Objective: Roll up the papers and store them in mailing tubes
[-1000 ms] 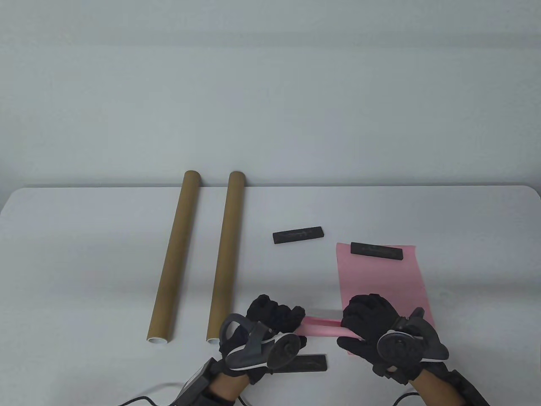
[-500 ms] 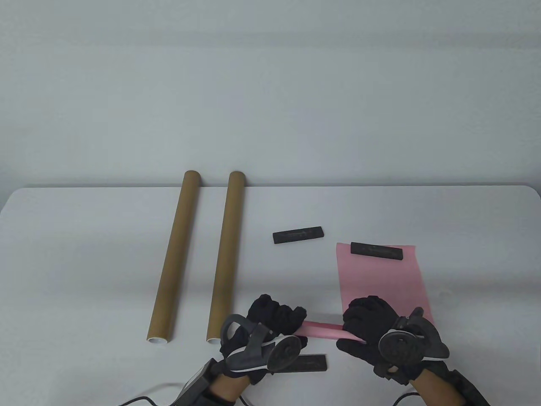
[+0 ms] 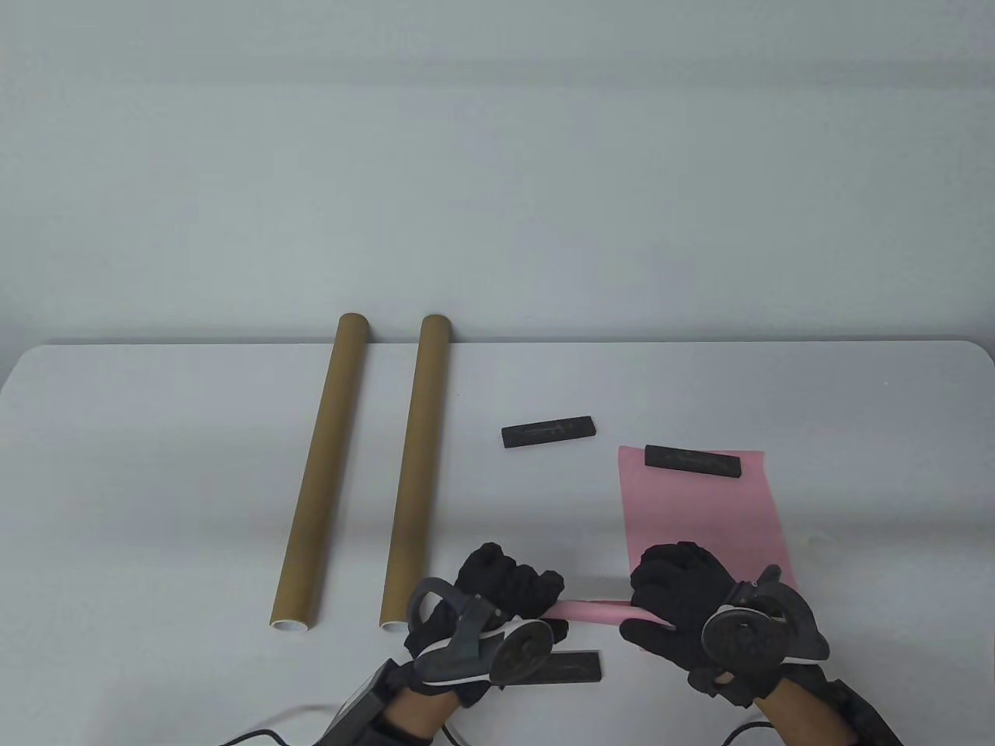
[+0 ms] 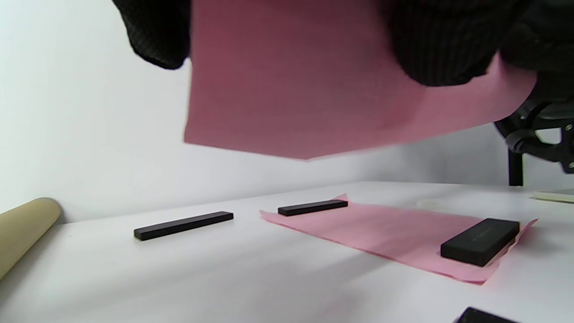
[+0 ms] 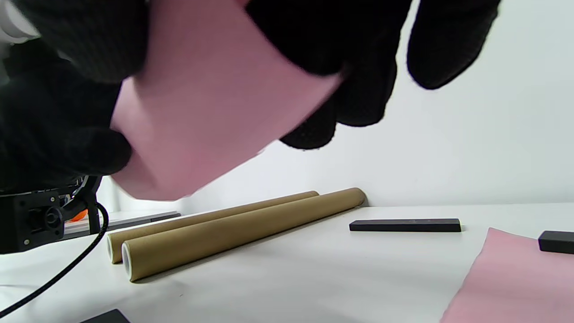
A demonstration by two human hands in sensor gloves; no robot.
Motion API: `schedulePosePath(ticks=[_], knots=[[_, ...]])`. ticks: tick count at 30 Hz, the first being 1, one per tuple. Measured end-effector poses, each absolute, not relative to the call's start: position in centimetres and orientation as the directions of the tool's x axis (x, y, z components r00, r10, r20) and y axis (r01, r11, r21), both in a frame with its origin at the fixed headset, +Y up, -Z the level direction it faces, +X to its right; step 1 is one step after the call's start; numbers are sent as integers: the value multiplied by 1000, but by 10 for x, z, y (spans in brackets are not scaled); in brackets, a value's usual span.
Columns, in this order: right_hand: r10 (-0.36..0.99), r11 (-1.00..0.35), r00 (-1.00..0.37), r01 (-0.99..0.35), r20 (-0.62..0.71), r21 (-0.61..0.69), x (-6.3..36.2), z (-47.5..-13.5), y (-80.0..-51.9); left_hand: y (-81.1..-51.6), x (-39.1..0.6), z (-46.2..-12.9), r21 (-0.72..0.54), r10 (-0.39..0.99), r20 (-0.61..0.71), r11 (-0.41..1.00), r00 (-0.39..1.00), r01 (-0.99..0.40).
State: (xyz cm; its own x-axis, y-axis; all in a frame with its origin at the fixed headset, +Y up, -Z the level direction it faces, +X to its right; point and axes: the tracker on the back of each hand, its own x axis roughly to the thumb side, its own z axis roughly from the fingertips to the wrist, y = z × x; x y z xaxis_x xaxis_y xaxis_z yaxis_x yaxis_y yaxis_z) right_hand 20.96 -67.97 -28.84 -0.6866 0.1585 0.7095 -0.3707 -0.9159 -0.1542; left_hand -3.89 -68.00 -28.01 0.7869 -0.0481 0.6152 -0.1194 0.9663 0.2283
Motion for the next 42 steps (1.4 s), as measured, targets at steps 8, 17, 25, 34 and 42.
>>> schedulePosePath(ticks=[8, 17, 25, 34, 42], knots=[[69, -911, -700, -335, 711, -242, 206, -283, -678, -682, -42, -283, 207, -35, 592, 972, 806, -110], [120, -896, -691, -384, 713, -222, 209, -284, -677, -681, -43, -283, 191, -12, 602, 973, 799, -129], [145, -903, -682, -387, 717, -186, 207, -285, -677, -679, -41, -279, 261, -64, 601, 958, 797, -120], [70, -894, -719, -353, 691, -277, 205, -281, -676, -682, -46, -287, 196, -6, 592, 971, 806, -137], [157, -885, -708, -411, 688, -221, 205, -283, -676, -680, -48, -286, 213, -16, 597, 967, 802, -140]])
